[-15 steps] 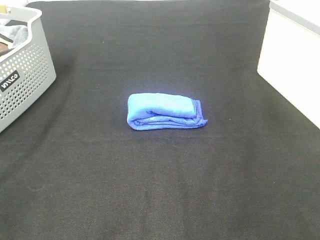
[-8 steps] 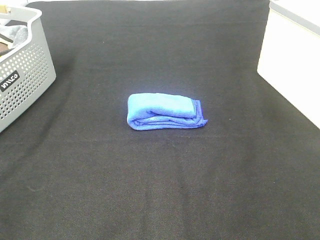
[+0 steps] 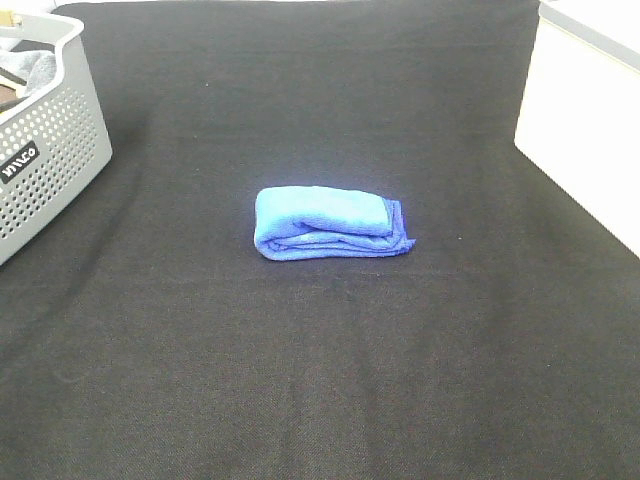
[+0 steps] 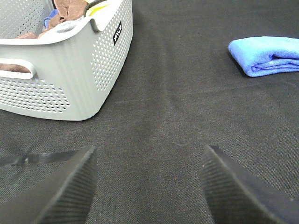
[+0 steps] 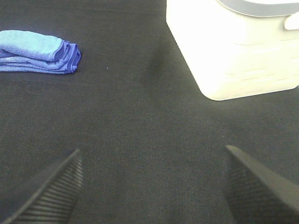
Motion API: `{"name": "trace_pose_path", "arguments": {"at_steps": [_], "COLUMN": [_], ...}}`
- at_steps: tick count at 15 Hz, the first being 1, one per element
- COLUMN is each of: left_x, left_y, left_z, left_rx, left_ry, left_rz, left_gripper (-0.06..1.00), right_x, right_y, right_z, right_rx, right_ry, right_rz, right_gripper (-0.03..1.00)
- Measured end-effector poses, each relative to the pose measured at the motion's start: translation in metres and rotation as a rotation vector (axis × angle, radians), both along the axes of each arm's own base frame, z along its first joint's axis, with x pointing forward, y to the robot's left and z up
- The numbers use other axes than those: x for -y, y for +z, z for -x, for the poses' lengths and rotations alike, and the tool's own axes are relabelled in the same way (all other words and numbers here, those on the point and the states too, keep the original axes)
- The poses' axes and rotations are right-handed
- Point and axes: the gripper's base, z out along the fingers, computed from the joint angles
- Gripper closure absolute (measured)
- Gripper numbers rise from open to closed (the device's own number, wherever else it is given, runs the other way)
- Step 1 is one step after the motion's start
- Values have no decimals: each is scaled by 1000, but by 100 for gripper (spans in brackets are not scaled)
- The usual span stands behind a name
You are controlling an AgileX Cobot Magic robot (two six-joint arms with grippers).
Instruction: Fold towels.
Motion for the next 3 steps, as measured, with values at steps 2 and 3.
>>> {"name": "trace_pose_path", "arguments": {"at_steps": [2, 3], "left_x": [0, 0], "left_y": [0, 0], "left_z": [0, 0], "left_rx": [0, 0], "left_ry": [0, 0], "left_rz": [0, 0], "left_gripper": [33, 33], "right_x": [0, 0], "right_y": [0, 0], "right_z": [0, 0], "right_rx": [0, 0], "right_ry": [0, 0], "right_rz": [0, 0], "right_gripper": [20, 20]}}
